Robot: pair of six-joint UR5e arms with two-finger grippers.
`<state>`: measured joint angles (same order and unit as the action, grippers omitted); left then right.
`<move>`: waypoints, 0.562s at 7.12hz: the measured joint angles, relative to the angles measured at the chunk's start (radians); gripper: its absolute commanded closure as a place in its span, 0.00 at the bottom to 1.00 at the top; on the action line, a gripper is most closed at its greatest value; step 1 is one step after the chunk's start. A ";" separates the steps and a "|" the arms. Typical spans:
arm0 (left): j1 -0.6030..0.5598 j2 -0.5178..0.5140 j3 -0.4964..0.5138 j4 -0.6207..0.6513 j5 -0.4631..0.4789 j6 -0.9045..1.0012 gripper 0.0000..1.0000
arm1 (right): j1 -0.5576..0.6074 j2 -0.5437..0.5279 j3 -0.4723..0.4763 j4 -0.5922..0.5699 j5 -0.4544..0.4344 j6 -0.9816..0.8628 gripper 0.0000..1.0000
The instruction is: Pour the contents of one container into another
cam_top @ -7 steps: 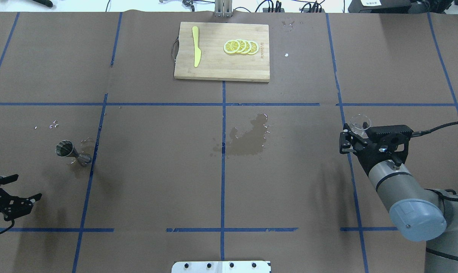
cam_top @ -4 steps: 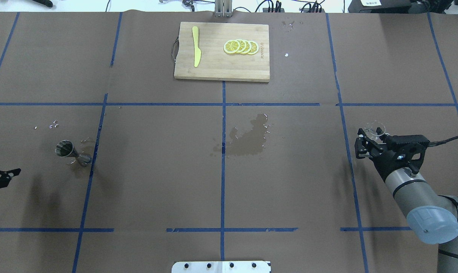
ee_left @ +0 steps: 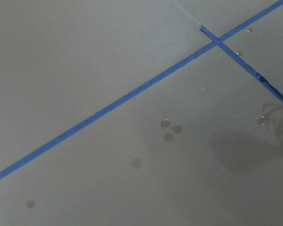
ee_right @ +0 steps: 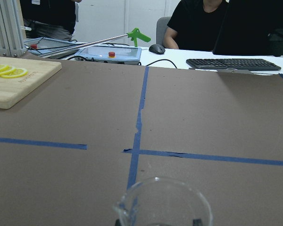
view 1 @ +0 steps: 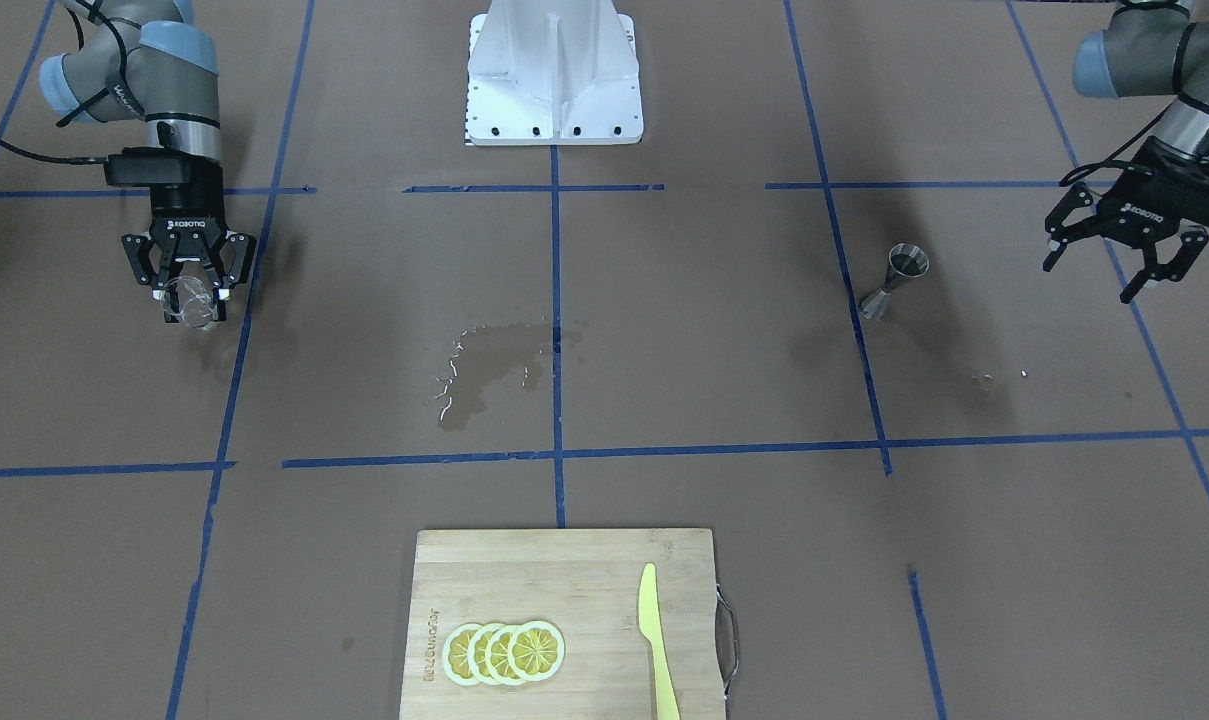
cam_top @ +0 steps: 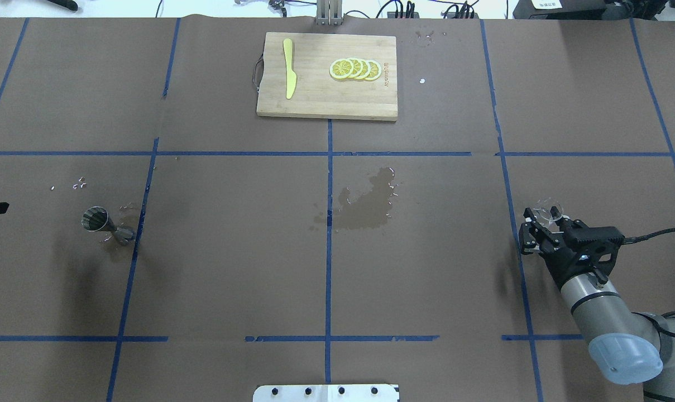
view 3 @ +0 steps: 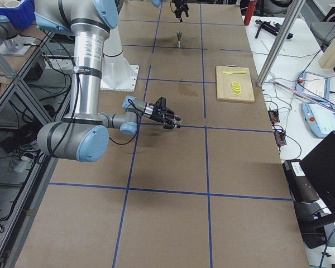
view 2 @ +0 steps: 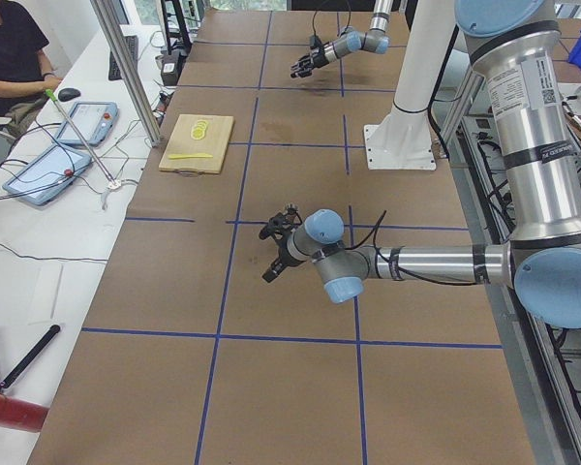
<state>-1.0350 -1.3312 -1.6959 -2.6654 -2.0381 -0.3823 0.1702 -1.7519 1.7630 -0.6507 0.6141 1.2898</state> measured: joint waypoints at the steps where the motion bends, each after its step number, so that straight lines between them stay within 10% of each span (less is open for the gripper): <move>1: -0.022 -0.028 0.000 0.032 -0.024 0.008 0.00 | -0.028 0.000 -0.012 0.000 -0.029 0.008 1.00; 4: -0.035 -0.048 -0.004 0.051 -0.032 0.003 0.00 | -0.068 0.002 -0.042 0.002 -0.069 0.029 1.00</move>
<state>-1.0700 -1.3793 -1.6994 -2.6146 -2.0704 -0.3792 0.1023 -1.7496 1.7207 -0.6491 0.5456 1.3183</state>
